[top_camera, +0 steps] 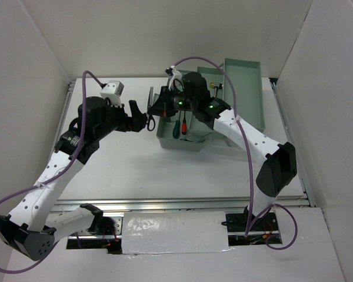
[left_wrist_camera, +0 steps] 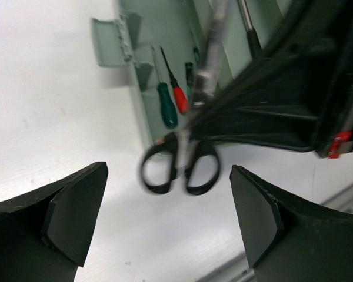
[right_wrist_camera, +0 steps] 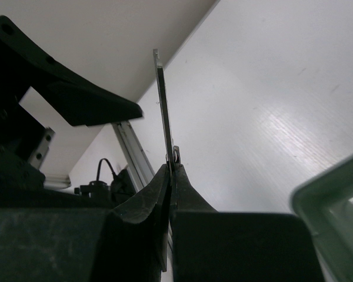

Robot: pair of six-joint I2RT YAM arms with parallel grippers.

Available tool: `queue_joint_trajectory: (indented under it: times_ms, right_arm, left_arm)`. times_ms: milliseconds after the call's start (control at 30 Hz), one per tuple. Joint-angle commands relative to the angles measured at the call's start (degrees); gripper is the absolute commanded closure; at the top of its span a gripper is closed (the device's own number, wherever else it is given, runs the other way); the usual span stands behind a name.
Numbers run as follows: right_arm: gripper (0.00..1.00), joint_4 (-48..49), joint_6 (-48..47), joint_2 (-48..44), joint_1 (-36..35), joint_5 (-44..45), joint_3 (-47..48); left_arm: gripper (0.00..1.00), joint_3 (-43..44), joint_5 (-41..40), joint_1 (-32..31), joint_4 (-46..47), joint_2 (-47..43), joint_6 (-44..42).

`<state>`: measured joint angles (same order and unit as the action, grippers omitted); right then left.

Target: Sort the tools into containers

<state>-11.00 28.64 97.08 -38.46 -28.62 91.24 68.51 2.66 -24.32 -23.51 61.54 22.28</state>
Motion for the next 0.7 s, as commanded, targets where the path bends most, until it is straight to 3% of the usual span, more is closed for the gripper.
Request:
queue_joint_trajectory:
  times_ms: [0, 100, 233, 367, 467, 567, 667]
  right_arm:
    - [1.00, -1.91, -3.68, -5.84, 4.96, -0.90, 2.62]
    - [1.00, -4.54, -5.87, -9.00, 11.46, -3.10, 2.71]
    - [1.00, -15.08, -10.09, -12.61, 22.26, -6.27, 6.66]
    - [1.00, -31.66, -22.97, -12.44, 36.39, -5.84, 16.04]
    - [1.00, -37.41, -31.94, -11.74, 44.75, -4.86, 17.66]
    - [1.00, -40.05, -37.07, -10.86, 50.12, -7.32, 17.04]
    - [1.00, -43.38, -39.97, -6.05, 50.67, -10.30, 18.44]
  left_arm:
    - [0.01, 2.77, -0.99, 2.77, 2.15, -2.30, -2.24]
    - [0.01, 2.94, 0.06, 5.59, 2.15, -3.88, -2.77]
    - [0.01, 2.07, 2.43, 10.33, 2.15, -4.59, -3.30]
    - [0.01, -0.22, 4.99, 12.54, 2.32, -4.85, -2.16]
    - [0.01, -1.36, 6.05, 12.63, 2.76, -4.85, -1.19]
    - [0.01, -2.85, 6.31, 12.54, 4.08, -5.29, -0.05]
    - [0.01, -4.43, 6.57, 12.80, 4.96, -5.11, 0.56]
